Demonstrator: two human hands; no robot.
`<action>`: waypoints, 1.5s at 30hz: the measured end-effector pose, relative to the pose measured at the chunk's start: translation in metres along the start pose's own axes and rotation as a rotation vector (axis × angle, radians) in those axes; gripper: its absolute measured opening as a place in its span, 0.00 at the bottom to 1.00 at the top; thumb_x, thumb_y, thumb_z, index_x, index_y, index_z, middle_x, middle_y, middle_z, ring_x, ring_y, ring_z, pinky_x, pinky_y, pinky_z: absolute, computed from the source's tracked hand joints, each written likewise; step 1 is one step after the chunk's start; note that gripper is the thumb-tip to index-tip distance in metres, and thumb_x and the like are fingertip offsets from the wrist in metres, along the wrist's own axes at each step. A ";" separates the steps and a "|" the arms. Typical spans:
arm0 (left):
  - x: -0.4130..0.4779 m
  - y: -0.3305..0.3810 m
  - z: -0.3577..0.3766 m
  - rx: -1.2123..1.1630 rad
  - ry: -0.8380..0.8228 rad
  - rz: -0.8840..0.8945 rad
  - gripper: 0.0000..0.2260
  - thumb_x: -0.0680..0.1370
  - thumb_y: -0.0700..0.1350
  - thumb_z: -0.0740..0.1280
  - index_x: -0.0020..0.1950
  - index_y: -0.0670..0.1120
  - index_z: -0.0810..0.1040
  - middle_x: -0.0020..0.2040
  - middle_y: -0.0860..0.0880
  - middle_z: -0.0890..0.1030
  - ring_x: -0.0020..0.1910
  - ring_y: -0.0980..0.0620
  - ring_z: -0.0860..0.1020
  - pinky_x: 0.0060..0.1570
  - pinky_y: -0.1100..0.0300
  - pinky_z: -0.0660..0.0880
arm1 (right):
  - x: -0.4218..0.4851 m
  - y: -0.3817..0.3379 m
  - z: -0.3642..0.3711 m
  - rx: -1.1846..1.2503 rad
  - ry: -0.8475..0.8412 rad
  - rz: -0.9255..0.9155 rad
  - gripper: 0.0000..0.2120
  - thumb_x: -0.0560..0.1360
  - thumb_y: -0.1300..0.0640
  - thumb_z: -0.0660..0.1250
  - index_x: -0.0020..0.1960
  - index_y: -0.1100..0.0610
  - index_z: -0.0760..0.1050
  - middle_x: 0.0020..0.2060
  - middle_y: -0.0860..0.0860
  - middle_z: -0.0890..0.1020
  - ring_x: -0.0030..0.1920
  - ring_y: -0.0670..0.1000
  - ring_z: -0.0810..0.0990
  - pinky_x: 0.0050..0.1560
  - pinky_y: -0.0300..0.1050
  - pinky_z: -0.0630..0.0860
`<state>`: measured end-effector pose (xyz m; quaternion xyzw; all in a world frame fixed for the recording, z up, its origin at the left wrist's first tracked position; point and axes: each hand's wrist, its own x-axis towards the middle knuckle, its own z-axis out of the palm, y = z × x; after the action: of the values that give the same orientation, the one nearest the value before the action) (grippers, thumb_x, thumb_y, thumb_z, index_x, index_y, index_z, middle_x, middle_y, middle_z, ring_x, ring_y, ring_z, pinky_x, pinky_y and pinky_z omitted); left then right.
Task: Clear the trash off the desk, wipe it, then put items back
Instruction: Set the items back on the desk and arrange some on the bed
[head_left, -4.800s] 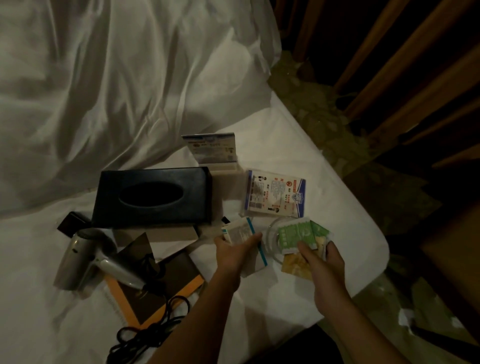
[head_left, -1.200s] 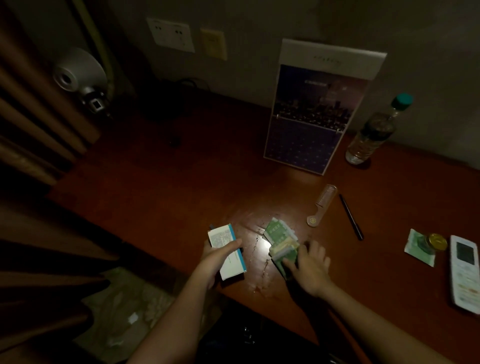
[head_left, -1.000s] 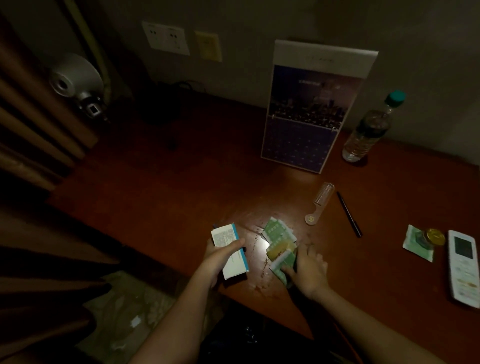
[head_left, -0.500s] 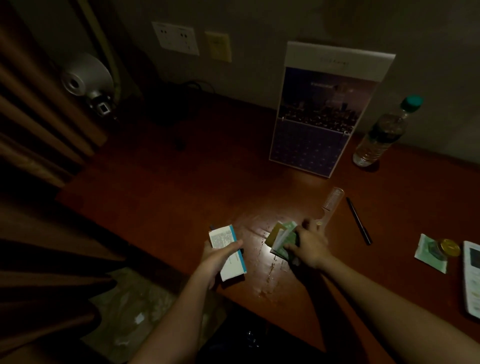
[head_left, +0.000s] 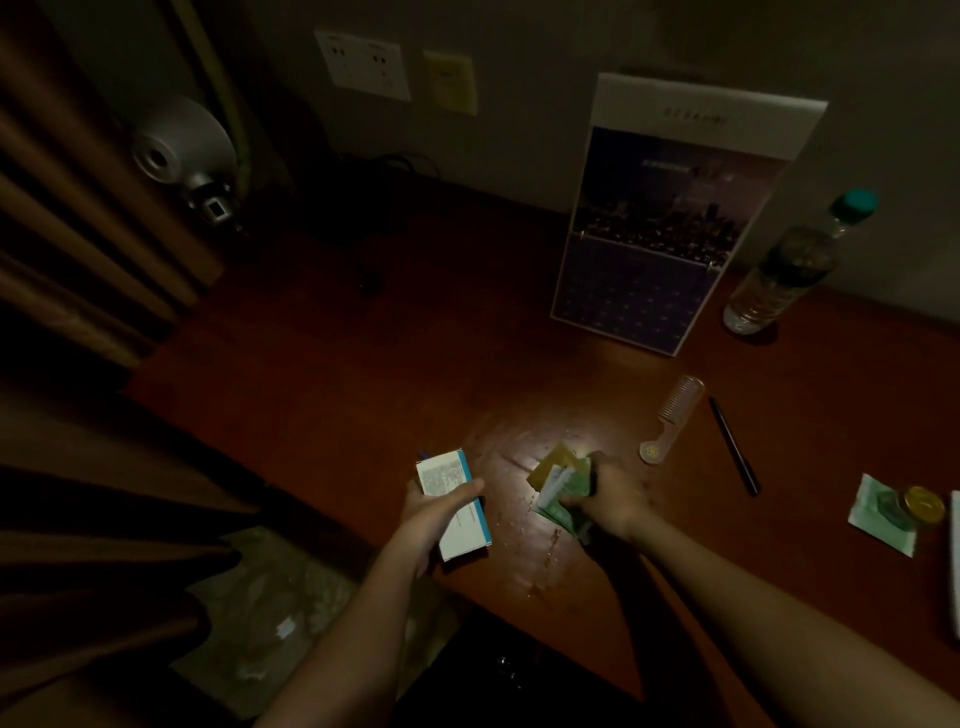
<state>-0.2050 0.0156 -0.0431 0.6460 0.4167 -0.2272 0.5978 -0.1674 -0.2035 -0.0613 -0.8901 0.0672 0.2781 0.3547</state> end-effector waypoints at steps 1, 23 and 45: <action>0.000 0.000 0.001 0.002 -0.005 0.000 0.35 0.69 0.48 0.76 0.71 0.46 0.62 0.52 0.46 0.77 0.44 0.50 0.78 0.33 0.59 0.74 | -0.005 -0.001 -0.002 0.007 -0.012 -0.031 0.17 0.72 0.60 0.72 0.55 0.61 0.69 0.51 0.55 0.77 0.45 0.49 0.77 0.41 0.39 0.77; -0.014 0.003 0.018 0.102 -0.069 0.060 0.35 0.69 0.48 0.76 0.70 0.46 0.62 0.48 0.48 0.76 0.43 0.50 0.78 0.32 0.60 0.73 | -0.073 0.030 -0.012 0.439 0.257 -0.212 0.21 0.72 0.71 0.67 0.52 0.46 0.69 0.52 0.45 0.77 0.53 0.44 0.76 0.47 0.31 0.75; -0.016 0.005 0.027 0.137 -0.097 0.097 0.34 0.70 0.47 0.75 0.71 0.46 0.62 0.48 0.49 0.75 0.43 0.51 0.77 0.33 0.61 0.73 | -0.075 0.037 -0.014 -0.603 0.124 -0.165 0.22 0.74 0.45 0.66 0.64 0.51 0.63 0.57 0.48 0.75 0.53 0.50 0.74 0.46 0.42 0.74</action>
<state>-0.2041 -0.0146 -0.0322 0.6929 0.3392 -0.2569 0.5821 -0.2357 -0.2462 -0.0349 -0.9729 -0.0693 0.2008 0.0913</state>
